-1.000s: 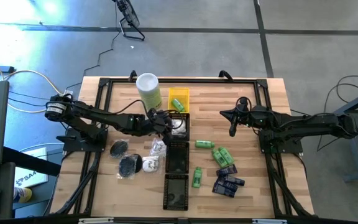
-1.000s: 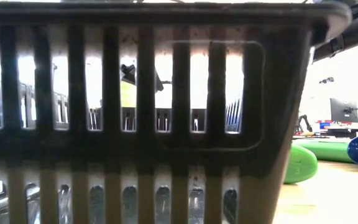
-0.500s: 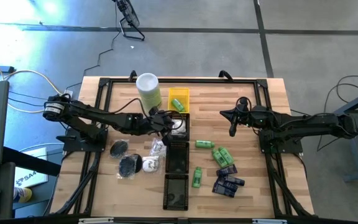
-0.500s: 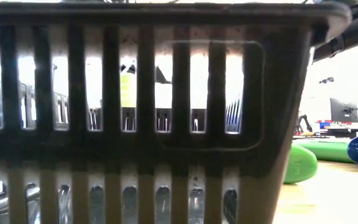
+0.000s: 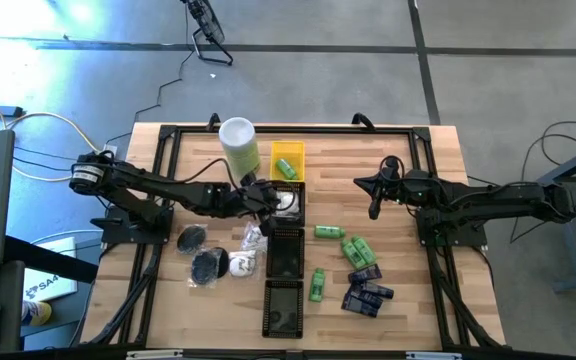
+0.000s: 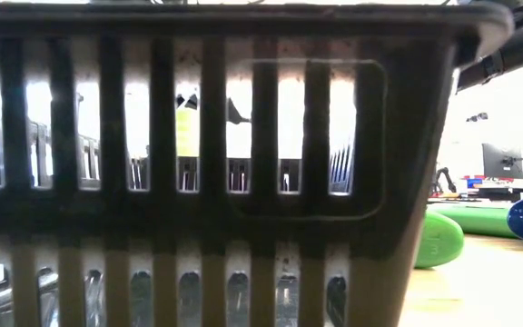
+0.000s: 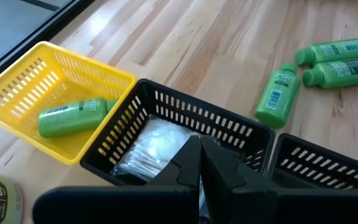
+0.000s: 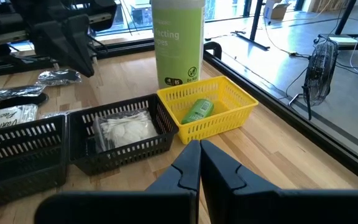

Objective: Pick & Place Travel size toiletries
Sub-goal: Put the bottom black hairbrush into the bottom black basket

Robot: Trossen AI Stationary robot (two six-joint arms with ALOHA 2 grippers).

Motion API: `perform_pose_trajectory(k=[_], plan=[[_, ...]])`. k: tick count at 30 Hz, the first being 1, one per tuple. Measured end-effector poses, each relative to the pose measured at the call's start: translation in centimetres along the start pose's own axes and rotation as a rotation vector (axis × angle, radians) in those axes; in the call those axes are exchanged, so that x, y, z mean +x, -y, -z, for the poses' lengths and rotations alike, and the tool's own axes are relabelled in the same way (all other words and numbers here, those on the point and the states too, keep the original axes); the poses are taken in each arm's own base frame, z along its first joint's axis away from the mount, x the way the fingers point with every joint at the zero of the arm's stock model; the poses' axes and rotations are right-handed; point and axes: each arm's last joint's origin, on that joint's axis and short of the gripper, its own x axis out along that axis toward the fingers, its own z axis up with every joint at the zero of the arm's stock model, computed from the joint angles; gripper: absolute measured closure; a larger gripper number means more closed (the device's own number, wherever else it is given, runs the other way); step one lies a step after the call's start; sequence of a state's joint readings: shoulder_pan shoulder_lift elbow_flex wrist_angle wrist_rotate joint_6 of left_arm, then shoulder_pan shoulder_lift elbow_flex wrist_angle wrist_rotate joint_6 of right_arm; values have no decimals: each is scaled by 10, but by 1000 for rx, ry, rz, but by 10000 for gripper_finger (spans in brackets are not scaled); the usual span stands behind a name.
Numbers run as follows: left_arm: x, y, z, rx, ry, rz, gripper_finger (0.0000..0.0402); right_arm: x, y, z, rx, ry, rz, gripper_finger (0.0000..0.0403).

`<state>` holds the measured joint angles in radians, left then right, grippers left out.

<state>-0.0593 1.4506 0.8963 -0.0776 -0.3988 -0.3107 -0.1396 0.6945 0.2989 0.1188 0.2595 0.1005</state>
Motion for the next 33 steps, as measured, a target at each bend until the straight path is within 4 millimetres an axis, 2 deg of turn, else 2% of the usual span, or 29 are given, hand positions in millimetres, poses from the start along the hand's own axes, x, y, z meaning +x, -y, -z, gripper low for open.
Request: perform_pose_trajectory(k=[14,22,28,33], plan=[[0,0,0,2,0,-1,399,0,0,0,0,0,0,401],[0,2,-6,82,66,17,399,0,0,0,12,1,0,401],[4,2,11,115,77,137,399,0,1,0,84,4,21,401],[-11,-5,11,141,122,161,399,0,2,0,98,11,54,401]])
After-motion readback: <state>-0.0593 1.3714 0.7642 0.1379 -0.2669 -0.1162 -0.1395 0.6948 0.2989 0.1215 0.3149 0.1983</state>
